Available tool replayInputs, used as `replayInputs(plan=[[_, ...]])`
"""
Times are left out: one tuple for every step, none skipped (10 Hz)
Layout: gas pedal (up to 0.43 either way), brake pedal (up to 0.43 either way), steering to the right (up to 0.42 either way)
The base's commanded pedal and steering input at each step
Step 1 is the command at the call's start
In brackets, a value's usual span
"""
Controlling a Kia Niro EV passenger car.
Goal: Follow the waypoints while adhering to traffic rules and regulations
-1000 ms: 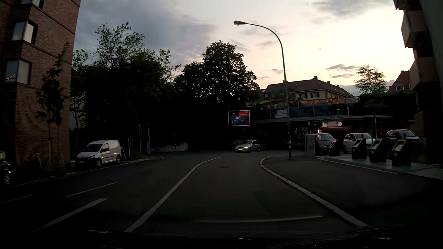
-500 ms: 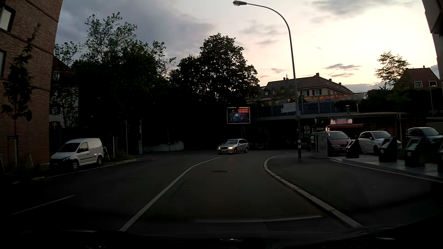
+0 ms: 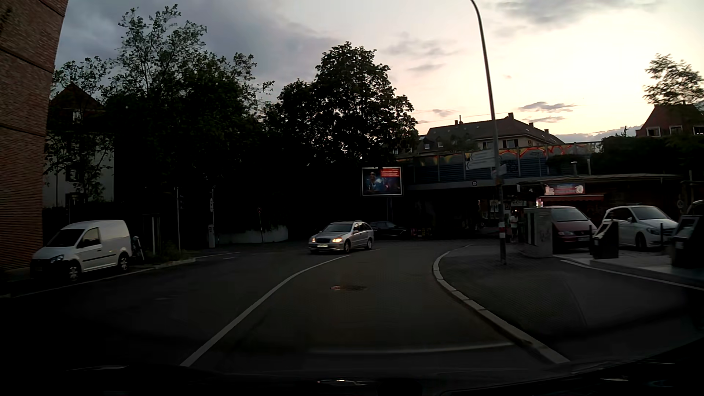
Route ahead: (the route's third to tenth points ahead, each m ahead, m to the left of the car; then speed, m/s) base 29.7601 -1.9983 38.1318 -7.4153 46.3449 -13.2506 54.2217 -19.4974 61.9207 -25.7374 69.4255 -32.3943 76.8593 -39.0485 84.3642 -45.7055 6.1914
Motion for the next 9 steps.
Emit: replayInputs(plan=[[0.039,0.0,-0.013],[0.008,0.0,-0.011],[0.008,0.0,-0.006],[0.008,0.0,-0.006],[0.008,0.0,-0.005],[0.008,0.0,-0.005],[0.008,0.0,-0.004],[0.008,0.0,-0.003],[0.008,0.0,-0.002]])
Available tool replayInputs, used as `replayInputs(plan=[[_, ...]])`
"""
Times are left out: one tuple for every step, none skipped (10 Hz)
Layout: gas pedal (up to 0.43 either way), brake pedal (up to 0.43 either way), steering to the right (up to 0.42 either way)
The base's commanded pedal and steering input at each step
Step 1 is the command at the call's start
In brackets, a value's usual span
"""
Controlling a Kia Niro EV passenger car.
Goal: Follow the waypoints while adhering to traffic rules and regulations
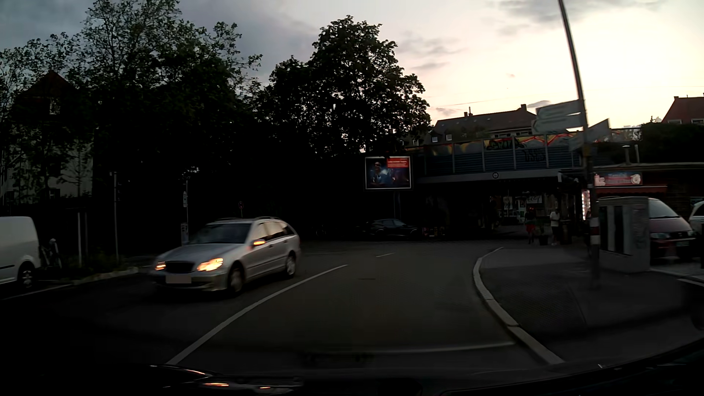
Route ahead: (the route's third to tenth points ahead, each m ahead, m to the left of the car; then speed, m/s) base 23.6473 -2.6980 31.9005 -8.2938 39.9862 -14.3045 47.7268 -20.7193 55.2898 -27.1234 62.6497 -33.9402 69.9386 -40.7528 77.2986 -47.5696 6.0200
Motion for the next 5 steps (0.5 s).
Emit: replayInputs(plan=[[0.008,0.0,-0.001],[0.008,0.0,0.004],[0.02,0.0,0.007],[0.02,0.0,0.009],[0.02,0.0,0.017]])
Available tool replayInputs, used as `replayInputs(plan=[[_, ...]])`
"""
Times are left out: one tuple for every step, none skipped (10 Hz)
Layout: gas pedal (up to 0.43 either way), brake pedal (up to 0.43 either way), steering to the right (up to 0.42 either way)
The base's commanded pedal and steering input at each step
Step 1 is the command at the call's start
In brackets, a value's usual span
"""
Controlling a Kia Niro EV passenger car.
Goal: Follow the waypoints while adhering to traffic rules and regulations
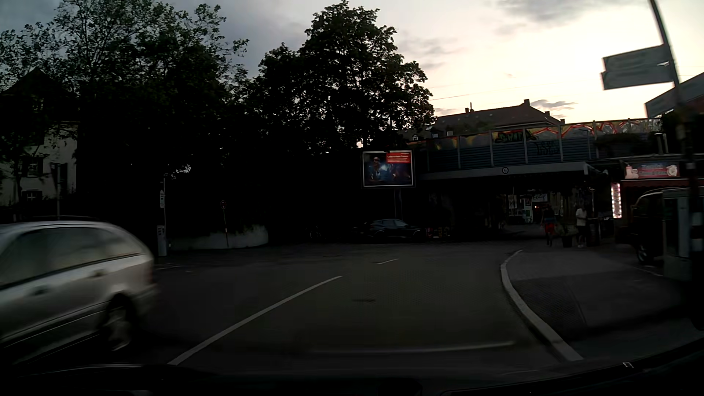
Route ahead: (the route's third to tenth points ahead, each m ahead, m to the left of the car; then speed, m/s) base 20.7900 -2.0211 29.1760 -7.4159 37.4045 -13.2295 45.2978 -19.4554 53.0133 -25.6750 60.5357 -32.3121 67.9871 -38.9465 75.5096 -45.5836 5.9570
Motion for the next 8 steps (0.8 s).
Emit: replayInputs(plan=[[0.02,0.0,0.027],[0.039,0.0,0.036],[0.059,0.0,0.042],[0.059,0.0,0.047],[0.059,0.0,0.056],[0.059,0.0,0.065],[0.059,0.0,0.074],[0.059,0.0,0.082]])
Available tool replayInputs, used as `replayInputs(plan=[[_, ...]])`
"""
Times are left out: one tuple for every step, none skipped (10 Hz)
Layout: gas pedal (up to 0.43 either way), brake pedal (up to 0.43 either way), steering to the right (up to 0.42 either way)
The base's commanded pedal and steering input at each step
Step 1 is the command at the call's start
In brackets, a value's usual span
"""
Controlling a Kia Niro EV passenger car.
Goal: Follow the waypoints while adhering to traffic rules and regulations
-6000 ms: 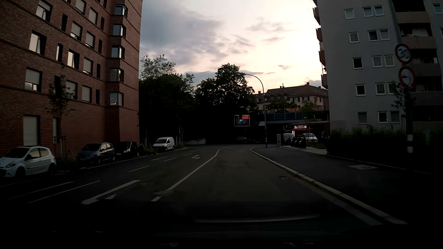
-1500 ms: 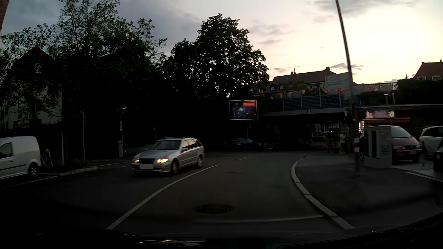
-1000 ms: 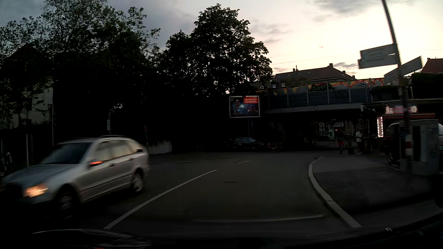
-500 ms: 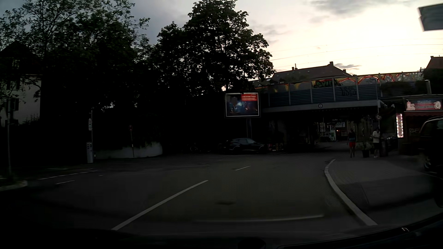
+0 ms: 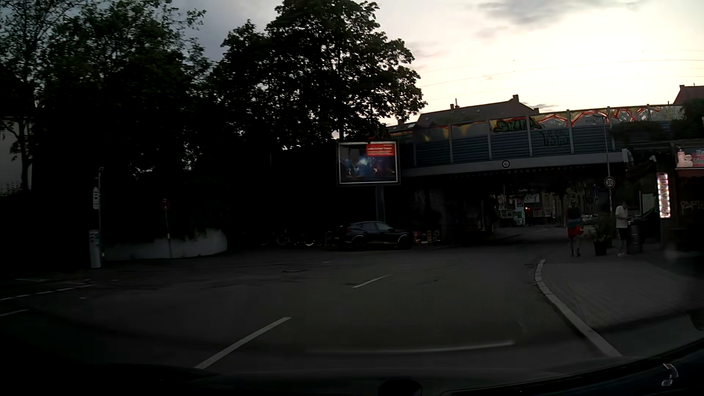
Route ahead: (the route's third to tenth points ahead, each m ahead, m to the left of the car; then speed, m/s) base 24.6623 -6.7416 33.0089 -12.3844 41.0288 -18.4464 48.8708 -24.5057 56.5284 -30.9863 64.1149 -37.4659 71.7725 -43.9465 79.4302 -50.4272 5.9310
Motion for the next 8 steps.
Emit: replayInputs(plan=[[0.059,0.0,0.086],[0.059,0.0,0.09],[0.059,0.0,0.097],[0.059,0.0,0.102],[0.059,0.0,0.107],[0.059,0.0,0.114],[0.059,0.0,0.121],[0.059,0.0,0.127]])
